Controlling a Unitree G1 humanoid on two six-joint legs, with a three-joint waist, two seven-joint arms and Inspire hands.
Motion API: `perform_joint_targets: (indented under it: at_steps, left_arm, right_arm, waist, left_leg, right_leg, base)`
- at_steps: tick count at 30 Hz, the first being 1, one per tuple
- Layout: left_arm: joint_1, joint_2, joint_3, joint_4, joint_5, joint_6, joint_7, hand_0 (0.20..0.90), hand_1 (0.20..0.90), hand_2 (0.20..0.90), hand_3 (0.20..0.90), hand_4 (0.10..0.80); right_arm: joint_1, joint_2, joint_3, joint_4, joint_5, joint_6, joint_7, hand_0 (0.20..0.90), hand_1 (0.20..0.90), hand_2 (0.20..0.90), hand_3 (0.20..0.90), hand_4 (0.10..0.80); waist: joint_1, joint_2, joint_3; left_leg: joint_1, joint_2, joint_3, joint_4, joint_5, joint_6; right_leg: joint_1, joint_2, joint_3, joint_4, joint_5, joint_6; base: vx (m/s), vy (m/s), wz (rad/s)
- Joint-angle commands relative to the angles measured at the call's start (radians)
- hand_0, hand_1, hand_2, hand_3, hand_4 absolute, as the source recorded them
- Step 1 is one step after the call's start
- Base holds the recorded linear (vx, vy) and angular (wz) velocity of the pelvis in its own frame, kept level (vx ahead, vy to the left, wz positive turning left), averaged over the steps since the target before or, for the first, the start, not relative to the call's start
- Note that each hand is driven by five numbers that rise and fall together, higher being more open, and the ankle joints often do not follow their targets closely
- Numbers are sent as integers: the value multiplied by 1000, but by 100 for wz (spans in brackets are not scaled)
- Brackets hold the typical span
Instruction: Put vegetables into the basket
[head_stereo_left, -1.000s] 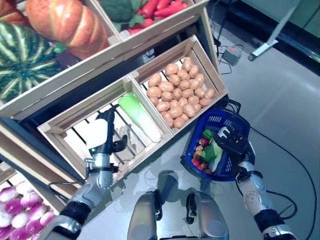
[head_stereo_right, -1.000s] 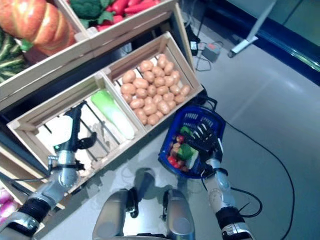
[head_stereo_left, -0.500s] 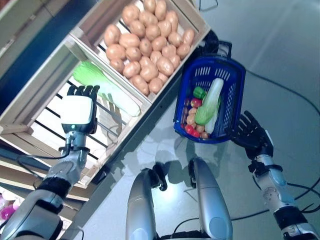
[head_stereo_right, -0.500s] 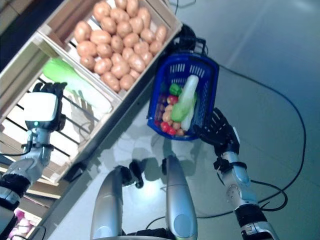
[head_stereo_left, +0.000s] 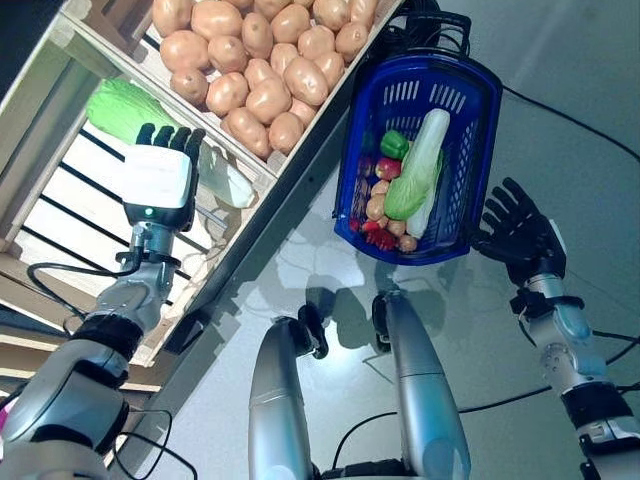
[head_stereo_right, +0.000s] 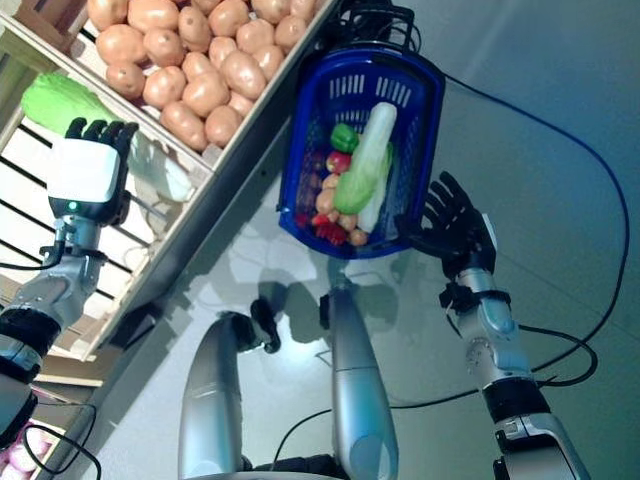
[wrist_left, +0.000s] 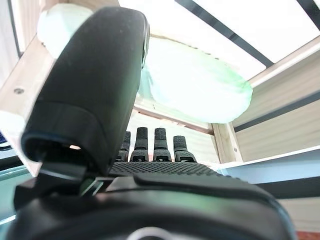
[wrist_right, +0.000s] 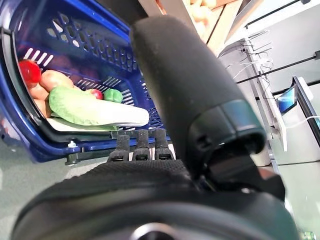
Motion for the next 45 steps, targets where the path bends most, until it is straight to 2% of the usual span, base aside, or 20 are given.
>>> perform_joint_targets:
  at_steps: [1,11,22,25,29,31,35,36,37,38,39,40,44,45]
  left_arm:
    - [-132,127,-6,5,3,67,-3,900,900,900,900,800]
    - [-225,132,-85,68,43,73,-63,900,900,900,900,800]
    - [-387,156,-253,45,207,40,-259,900,900,900,900,800]
    - [-434,184,-308,32,319,9,-307,900,900,900,900,800]
    - [-509,221,-398,-25,454,-95,-412,900,900,900,900,800]
    - [-535,239,-435,-54,429,-127,-449,900,900,900,900,800]
    - [-550,261,-463,-110,329,-109,-561,900,900,900,900,800]
    - [-549,268,-462,-113,271,-58,-581,766,766,766,766,711]
    - [-544,268,-455,-112,227,-26,-601,300,300,300,300,400]
    - [-538,270,-445,-113,121,38,-597,300,300,300,300,400]
    - [-533,270,-437,-113,80,64,-586,300,300,300,300,400]
    - [-505,258,-381,-97,-2,90,-530,300,300,300,300,400]
    - [-465,221,-267,-5,-43,50,-410,300,300,300,300,400]
    - [-465,221,-266,-5,-43,50,-410,300,300,300,300,400]
  right_arm:
    - [-87,-53,-67,-62,1,-107,-6,900,900,900,900,800]
    - [-135,-63,-52,-60,20,-117,-26,900,900,900,900,800]
    - [-217,-108,-8,-51,45,-121,-57,900,900,900,900,800]
    - [-237,-147,-10,-44,61,-136,-64,900,900,900,900,800]
    - [-257,-186,-15,-50,73,-148,-62,900,900,900,900,800]
    - [-270,-201,-11,-50,83,-148,-61,900,900,900,900,800]
    - [-289,-222,-3,-51,97,-147,-64,900,900,900,900,800]
    - [-292,-225,-2,-47,100,-149,-63,900,900,900,900,800]
    - [-293,-224,-1,-45,98,-152,-66,900,900,900,900,800]
    - [-292,-223,-3,-44,99,-154,-68,900,900,900,900,800]
    - [-290,-221,-4,-43,99,-156,-69,900,900,900,900,800]
    - [-284,-214,-11,-45,93,-163,-74,900,900,900,900,800]
    - [-270,-194,-44,-57,73,-161,-75,900,900,900,900,800]
    - [-271,-195,-44,-57,73,-161,-75,900,900,900,900,800]
  waist:
    - [7,2,-5]
    - [17,-7,-5]
    - [25,-12,-5]
    - [23,-7,-5]
    - [22,-1,-5]
    - [25,2,-5]
    - [32,8,-5]
    - [35,9,-5]
    - [38,9,-5]
    - [41,9,-5]
    - [42,8,-5]
    - [48,6,-5]
    - [51,-3,-5]
    - [51,-2,-5]
  left_leg:
    - [34,-20,34,16,-66,52]
    - [-58,-22,17,32,-64,55]
    - [-183,-37,-13,46,-50,56]
    - [-227,-35,-17,62,-49,55]
    - [-262,-39,-21,58,-43,56]
    - [-270,-42,-23,57,-43,56]
    - [-285,-48,-27,68,-45,56]
    - [-288,-51,-29,68,-45,55]
    - [-288,-53,-32,68,-45,56]
    - [-287,-54,-32,69,-45,56]
    - [-284,-55,-33,66,-44,57]
    - [-289,-59,-37,77,-45,58]
    - [-280,-61,-42,81,-44,59]
    - [-283,-60,-42,85,-46,59]
  right_leg:
    - [44,-19,-13,-87,98,-12]
    - [-43,-16,-15,-71,114,-1]
    - [-158,-13,-22,-56,138,6]
    - [-202,-13,-20,-38,140,6]
    - [-234,-12,-21,-44,150,9]
    - [-242,-16,-23,-45,152,11]
    - [-257,-21,-24,-32,148,12]
    - [-257,-21,-24,-33,147,12]
    - [-257,-20,-24,-32,147,12]
    - [-255,-21,-24,-31,146,12]
    - [-252,-20,-25,-34,147,12]
    - [-254,-18,-26,-25,144,13]
    - [-239,-14,-34,-26,140,9]
    - [-242,-14,-34,-22,139,9]
  base:
    - [-23,17,7]
    - [-14,5,2]
    - [-18,2,2]
    - [-18,44,6]
    - [-12,22,8]
    - [1,6,11]
    - [2,7,2]
    - [6,8,-4]
    - [0,0,0]
    - [0,0,0]
    - [0,0,0]
    - [0,0,0]
    - [-2,-10,-6]
    - [-13,-3,-11]
